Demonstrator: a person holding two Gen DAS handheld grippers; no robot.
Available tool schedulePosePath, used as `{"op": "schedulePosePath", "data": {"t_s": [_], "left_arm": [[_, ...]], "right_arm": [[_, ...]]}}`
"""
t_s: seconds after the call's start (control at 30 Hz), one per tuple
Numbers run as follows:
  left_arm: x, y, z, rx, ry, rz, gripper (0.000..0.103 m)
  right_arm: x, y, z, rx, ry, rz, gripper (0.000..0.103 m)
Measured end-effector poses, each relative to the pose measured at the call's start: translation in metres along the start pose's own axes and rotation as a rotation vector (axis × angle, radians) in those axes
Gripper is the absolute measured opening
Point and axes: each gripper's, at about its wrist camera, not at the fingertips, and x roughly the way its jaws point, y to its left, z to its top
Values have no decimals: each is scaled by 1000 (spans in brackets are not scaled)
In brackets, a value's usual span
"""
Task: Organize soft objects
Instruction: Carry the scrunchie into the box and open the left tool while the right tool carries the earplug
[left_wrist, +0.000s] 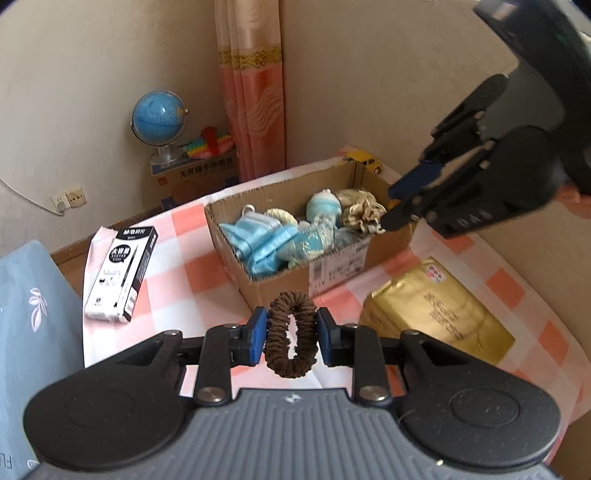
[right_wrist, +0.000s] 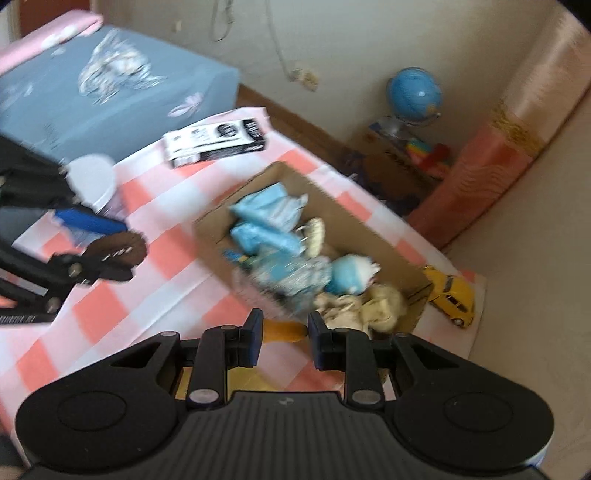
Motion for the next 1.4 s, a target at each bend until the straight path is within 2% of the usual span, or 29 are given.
{"op": "schedulePosePath", "data": {"t_s": [0.2,0.23,0.27,0.33,0.43,0.53,0.67,0.83,1.03,1.13,1.17,1.27,1.33,1.37,1.4], "left_arm": [[13,3,13,9,0,12,27],[15,3,15,12,1,14,27],[17,3,16,13,4,15,27],[21,2,19,19,7,16,27],[27,0,24,30,11,19,27],[33,1,30,37,14,20,27],[39,3,38,37,14,21,27],[47,9,53,32,9,19,27],[66,12,75,20,26,9,28],[78,13,87,5,35,8,29],[84,12,92,5,34,11,33],[97,8,102,4,43,27,38],[105,7,108,-11,41,27,58],[107,7,110,-12,38,29,75],[108,5,112,-13,32,37,85]], "right_arm": [[29,-20,18,46,-2,12,30],[34,-22,20,52,-4,-1,33],[37,-23,21,61,-9,-21,41],[41,-24,22,79,-18,-17,51],[39,-23,17,87,-38,-22,57],[37,-21,9,114,-23,-93,72],[31,-25,-9,231,1,-171,79],[10,-15,-35,354,-25,-253,92],[-20,8,-63,463,-79,-255,101],[-29,17,-76,500,-102,-253,102],[-32,19,-80,512,-103,-255,102],[-37,23,-89,548,-106,-266,102],[-39,24,-95,572,-111,-261,102],[-40,25,-98,587,-115,-262,103],[-41,26,-101,601,-117,-256,103]]}}
